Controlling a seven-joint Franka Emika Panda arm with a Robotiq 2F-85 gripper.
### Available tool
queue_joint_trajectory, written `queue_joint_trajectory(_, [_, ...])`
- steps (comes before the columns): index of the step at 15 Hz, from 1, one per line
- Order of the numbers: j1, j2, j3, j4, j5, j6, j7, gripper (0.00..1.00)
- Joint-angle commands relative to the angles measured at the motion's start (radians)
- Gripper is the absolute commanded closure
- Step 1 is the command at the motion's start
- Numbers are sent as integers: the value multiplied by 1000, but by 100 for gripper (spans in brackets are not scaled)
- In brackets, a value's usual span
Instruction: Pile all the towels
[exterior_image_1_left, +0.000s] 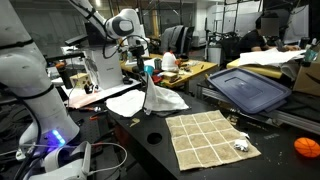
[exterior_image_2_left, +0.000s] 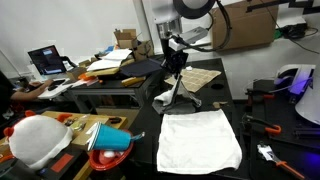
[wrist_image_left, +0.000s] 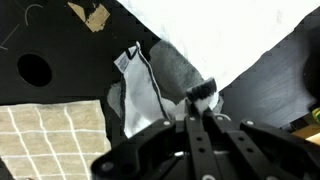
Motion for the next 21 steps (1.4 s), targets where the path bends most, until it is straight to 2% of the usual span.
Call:
queue_joint_trajectory(1, [12,-87,27,-31,38,-41,-34,98])
queue_joint_trajectory(13, [-36,-300,43,44,53,-103,-69,98])
queue_joint_trajectory(17, [-46,-333,61,95,41,-119,-66,98])
queue_joint_trajectory(21, [-31,-332,89,160,43,-196,-98,98])
